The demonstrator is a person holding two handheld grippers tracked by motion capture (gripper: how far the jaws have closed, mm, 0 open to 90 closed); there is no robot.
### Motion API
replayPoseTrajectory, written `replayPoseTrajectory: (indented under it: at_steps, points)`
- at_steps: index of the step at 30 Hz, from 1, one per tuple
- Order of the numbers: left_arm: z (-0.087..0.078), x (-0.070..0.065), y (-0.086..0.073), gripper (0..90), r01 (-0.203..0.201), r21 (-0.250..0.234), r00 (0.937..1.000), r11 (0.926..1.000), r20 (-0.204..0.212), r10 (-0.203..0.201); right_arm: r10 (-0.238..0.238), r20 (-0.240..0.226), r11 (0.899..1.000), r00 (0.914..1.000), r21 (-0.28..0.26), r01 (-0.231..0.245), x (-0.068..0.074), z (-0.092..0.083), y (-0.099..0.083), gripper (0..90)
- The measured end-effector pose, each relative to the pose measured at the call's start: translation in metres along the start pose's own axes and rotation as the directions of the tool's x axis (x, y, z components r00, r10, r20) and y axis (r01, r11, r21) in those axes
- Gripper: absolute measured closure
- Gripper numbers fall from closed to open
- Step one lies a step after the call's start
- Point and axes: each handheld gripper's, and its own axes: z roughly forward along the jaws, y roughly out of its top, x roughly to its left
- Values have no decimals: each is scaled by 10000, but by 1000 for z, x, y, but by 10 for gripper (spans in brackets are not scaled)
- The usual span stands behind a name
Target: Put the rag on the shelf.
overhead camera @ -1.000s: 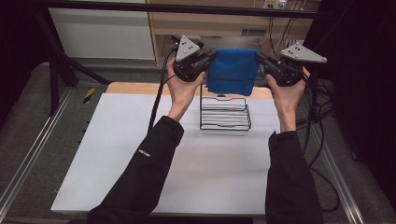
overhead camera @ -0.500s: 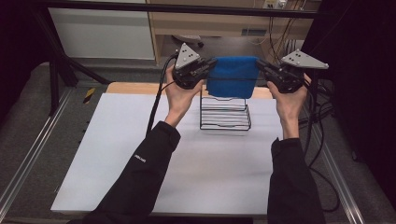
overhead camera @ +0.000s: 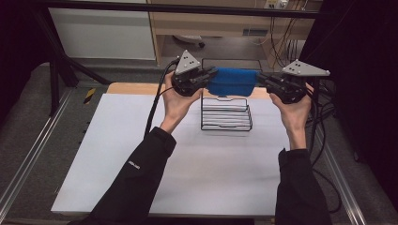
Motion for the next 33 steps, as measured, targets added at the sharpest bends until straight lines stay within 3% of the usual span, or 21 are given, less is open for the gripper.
replayPoseTrajectory:
  at_steps: [8, 13, 19, 26, 29, 33]
  points:
    - [-1, -4, -12, 802, -101, 766, 9998, 9970, 154, 90, -195, -248, 9984, 9995, 534, 208, 2, 0, -8, 856]
    - [-4, -4, -11, 792, -30, 1047, 9993, 9945, 384, -10, -248, -306, 9973, 9992, 682, 269, 3, 2, -14, 854]
    - [-15, 1, 4, 749, 556, 951, 9967, 9939, 532, -608, -253, -319, 9972, 9992, 691, 274, 3, 4, -18, 854]
    - [-15, 6, 16, 806, 1119, 964, 9916, 9890, 535, -1174, -364, -351, 9966, 9987, 729, 389, 4, 4, -21, 852]
    - [-12, 5, 15, 857, 1141, 1326, 9903, 9846, 634, -1233, -425, -383, 9959, 9984, 788, 454, 4, 5, -23, 851]
    - [-4, 1, 6, 894, 903, 2194, 9903, 9714, 833, -1109, -431, -422, 9960, 9982, 764, 463, 4, 6, -24, 848]
